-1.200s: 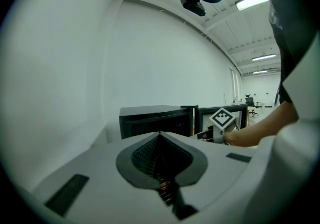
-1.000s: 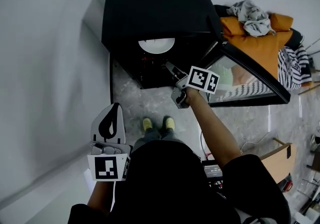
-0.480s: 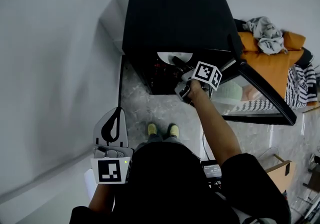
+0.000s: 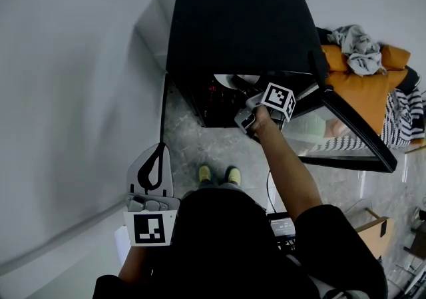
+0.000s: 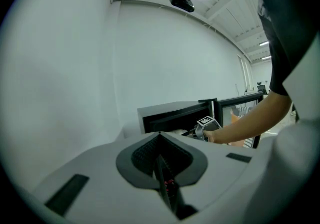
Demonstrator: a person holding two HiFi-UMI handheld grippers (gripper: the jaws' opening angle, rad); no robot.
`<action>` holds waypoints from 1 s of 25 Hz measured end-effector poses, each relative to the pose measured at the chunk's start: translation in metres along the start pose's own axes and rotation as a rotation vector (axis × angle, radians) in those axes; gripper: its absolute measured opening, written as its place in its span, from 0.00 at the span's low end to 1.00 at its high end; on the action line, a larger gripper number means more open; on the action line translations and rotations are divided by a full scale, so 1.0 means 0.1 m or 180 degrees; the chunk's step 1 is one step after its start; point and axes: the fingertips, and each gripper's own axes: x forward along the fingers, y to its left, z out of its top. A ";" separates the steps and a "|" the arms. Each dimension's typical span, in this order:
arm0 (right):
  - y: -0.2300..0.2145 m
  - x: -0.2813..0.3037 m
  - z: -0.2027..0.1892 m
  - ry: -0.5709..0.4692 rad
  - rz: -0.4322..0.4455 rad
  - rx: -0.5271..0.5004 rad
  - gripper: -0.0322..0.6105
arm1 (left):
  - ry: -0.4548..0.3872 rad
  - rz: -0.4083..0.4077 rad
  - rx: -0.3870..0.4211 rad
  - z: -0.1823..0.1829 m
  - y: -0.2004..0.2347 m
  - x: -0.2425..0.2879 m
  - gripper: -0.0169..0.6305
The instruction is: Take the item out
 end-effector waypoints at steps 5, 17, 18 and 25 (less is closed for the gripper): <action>0.02 -0.03 -0.03 0.0005 0.0015 0.0086 0.19 | 0.0055 -0.0020 -0.0011 -0.03 0.00 0.02 0.04; 0.02 -0.18 -0.13 0.0022 0.0064 0.0367 0.14 | 0.0025 -0.0088 -0.0015 -0.01 -0.02 0.10 0.04; 0.02 -0.19 -0.14 0.0018 0.0072 0.0408 0.14 | 0.0022 -0.0094 -0.0014 -0.01 -0.03 0.10 0.04; 0.03 -0.31 -0.27 0.0158 0.0120 0.0333 0.10 | 0.0022 -0.0190 -0.0035 -0.03 -0.08 0.15 0.04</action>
